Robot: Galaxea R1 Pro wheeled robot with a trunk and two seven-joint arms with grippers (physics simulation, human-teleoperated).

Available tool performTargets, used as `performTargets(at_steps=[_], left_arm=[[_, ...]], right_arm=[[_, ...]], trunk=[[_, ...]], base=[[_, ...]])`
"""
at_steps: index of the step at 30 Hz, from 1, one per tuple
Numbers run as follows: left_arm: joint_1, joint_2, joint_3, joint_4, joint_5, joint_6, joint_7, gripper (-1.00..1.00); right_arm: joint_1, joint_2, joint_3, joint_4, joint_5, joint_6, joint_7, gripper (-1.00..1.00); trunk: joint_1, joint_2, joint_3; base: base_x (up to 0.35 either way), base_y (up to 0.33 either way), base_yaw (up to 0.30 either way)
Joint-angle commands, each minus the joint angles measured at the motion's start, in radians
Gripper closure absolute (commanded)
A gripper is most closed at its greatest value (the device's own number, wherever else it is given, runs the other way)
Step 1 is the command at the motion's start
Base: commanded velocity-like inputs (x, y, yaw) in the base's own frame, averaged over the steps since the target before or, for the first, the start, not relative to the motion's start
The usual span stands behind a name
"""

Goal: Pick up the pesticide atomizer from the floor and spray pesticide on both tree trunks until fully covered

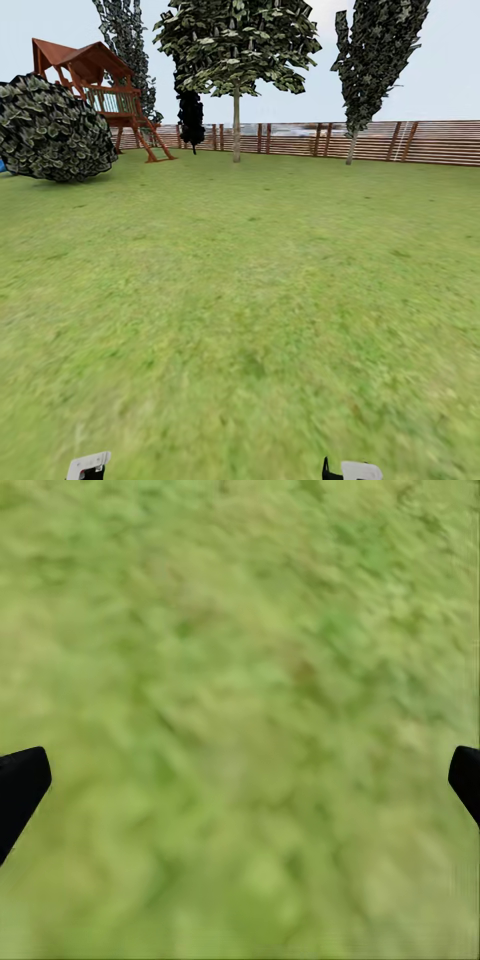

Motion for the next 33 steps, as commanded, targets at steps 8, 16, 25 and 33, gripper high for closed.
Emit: performTargets(at_steps=[8, 16, 25, 33], left_arm=[[-0.001, -0.002, 0.008, 0.001, -0.01, -0.004, -0.003, 1.0], [-0.001, -0.002, 0.008, 0.001, -0.01, -0.004, -0.003, 1.0], [-0.001, -0.002, 0.008, 0.001, -0.01, -0.004, -0.003, 1.0], [-0.001, -0.002, 0.008, 0.001, -0.01, -0.005, -0.003, 1.0]], right_arm=[[-0.001, 0.0, -0.008, 0.001, 0.011, -0.002, -0.005, -1.0], [-0.001, 0.0, -0.008, 0.001, 0.011, -0.002, -0.005, -1.0], [-0.001, 0.0, -0.008, 0.001, 0.011, -0.002, -0.005, -1.0], [-0.001, 0.0, -0.008, 0.001, 0.011, -0.002, -0.005, -1.0]], trunk=[[0.0, 0.0, -0.001], [0.0, 0.0, -0.001], [0.0, 0.0, -0.001], [0.0, 0.0, -0.001]], base=[[0.338, 0.0, 0.0], [0.338, 0.0, 0.0], [0.338, 0.0, 0.0], [0.338, 0.0, 0.0]])
